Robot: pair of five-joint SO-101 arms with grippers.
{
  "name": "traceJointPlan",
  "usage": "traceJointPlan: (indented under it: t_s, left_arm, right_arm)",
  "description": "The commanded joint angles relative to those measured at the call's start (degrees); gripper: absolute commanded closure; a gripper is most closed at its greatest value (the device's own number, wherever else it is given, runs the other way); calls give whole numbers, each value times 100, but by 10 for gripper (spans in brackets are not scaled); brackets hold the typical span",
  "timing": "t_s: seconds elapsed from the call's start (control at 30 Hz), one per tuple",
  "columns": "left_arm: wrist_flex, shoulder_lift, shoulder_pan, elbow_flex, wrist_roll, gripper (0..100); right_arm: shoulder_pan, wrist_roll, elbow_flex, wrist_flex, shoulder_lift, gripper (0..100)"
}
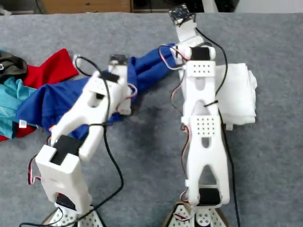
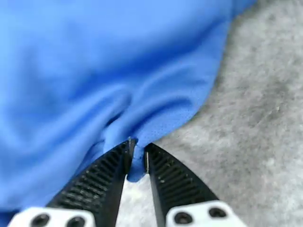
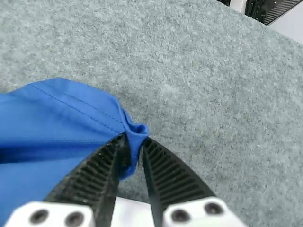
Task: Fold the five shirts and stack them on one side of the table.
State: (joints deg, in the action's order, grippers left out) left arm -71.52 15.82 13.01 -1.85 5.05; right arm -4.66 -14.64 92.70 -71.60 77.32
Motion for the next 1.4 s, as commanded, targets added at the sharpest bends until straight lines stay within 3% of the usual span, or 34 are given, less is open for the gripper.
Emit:
traceJointPlan:
  t_s: [0.0,0.2,0.4,0.77,0.97,1.23,1.37]
  left_arm:
    - [-1310,-277,-440,1547,18,982]
    - [-2892,-848,-1116,4167,-545,982]
    - [-2927,-1982,-2136,5389,-571,982]
    - [-2892,-4136,-3956,5741,-580,982]
    - [-2470,-4822,-4809,5873,-536,982]
    - [-2892,-5578,-4879,5802,-571,982]
    - [-2919,-5833,-4879,5178,-571,982]
  right_arm:
    - [4,70,286,-484,-919,997]
    - [13,35,286,-1284,-2167,997]
    - [40,-185,277,-1811,-3732,997]
    - [171,-176,286,-1776,-6615,997]
    - [171,-167,277,-1327,-8022,997]
    - [154,-220,84,-316,-9288,997]
    - [145,-176,-637,202,-9473,997]
